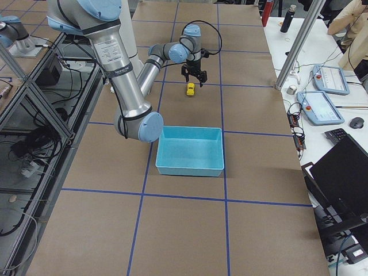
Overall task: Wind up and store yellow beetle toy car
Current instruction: 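Reach the right gripper over the yellow car at the table center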
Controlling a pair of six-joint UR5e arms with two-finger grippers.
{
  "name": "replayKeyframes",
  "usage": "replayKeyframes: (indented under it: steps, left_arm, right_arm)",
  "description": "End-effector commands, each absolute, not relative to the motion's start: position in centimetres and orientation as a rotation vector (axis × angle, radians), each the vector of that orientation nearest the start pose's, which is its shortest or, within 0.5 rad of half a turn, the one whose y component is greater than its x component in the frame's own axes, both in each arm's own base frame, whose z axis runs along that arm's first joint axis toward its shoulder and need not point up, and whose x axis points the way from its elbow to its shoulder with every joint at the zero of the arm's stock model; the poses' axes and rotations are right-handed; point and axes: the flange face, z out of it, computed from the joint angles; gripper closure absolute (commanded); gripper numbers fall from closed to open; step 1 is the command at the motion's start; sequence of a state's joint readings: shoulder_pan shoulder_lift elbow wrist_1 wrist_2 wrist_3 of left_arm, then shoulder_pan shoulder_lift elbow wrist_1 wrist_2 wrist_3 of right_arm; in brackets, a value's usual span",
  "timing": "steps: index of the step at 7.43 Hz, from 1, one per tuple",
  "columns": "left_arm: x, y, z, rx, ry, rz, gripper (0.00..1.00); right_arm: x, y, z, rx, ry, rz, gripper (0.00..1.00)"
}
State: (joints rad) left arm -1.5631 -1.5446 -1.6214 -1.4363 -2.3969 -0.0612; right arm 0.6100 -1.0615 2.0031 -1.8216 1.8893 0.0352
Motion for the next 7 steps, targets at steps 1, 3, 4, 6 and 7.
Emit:
replayKeyframes:
  steps: [1, 3, 4, 6, 7]
  left_arm:
    - [-5.6, -47.2, 65.6, -0.133, 0.822, -0.095, 0.0]
    - [-5.6, -47.7, 65.1, -0.125, 0.826, -0.094, 0.0]
    - [-5.6, -47.7, 64.9, -0.122, 0.829, -0.095, 0.0]
    - [-5.6, -47.7, 64.8, -0.118, 0.83, -0.09, 0.0]
    - [-5.6, -47.8, 64.8, -0.117, 0.831, -0.09, 0.0]
  right_arm:
    - [-46.6, -43.8, 24.6, 0.551, -0.659, -0.998, 0.0]
    - [-51.5, -44.4, 24.3, 0.548, -0.67, -1.022, 0.0]
    - [-54.7, -44.8, 22.5, 0.549, -0.656, -1.035, 0.0]
    - [-52.3, -41.8, 18.7, 0.565, -0.686, -1.057, 0.0]
    - [-53.1, -39.6, 20.3, 0.544, -0.677, -1.107, 0.0]
